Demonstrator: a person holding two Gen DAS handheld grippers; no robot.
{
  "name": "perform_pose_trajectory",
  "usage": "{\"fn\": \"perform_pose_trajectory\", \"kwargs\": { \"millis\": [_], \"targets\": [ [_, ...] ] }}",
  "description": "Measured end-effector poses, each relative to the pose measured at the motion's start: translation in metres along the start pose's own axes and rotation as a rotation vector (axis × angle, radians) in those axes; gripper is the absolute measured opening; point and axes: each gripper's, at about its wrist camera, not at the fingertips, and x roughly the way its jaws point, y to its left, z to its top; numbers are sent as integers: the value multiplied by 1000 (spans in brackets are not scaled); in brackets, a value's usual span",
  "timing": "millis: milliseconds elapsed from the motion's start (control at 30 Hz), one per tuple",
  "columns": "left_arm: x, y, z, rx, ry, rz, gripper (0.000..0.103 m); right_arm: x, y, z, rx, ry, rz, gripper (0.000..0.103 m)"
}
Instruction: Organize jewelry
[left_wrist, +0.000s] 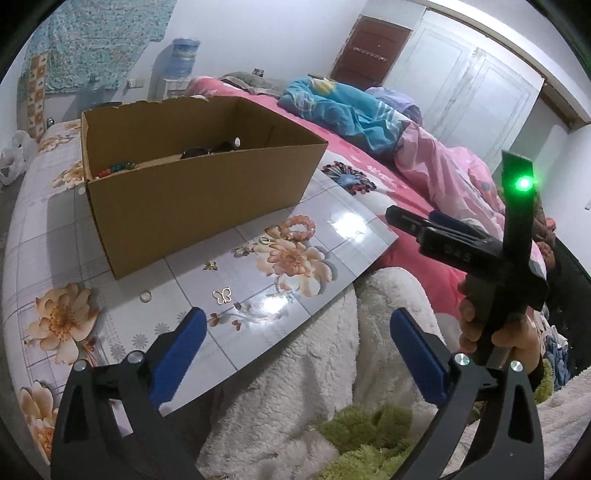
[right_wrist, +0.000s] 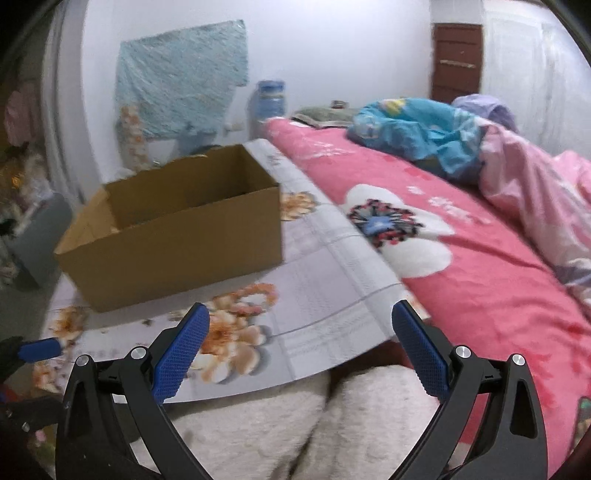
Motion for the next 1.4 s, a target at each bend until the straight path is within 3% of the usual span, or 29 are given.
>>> {"fn": "perform_pose_trajectory", "kwargs": {
  "millis": [233, 633, 933, 1133, 1400],
  "targets": [
    [-4, 0, -1, -12, -12, -42, 98, 0, 0, -4, 19, -7, 49, 95],
    [6, -9, -7, 8, 44, -123, 97, -3, -6, -6, 85, -44, 99, 95],
    [19, -13, -6, 40, 82, -35, 97, -4, -2, -1, 134, -59, 182, 95],
    [19, -9, 1, 81, 46, 28, 97, -2, 2, 1, 140, -59, 212, 95],
    [20, 2, -3, 192, 15, 200, 97, 2, -6, -8, 151, -26, 261, 95]
  ]
}}
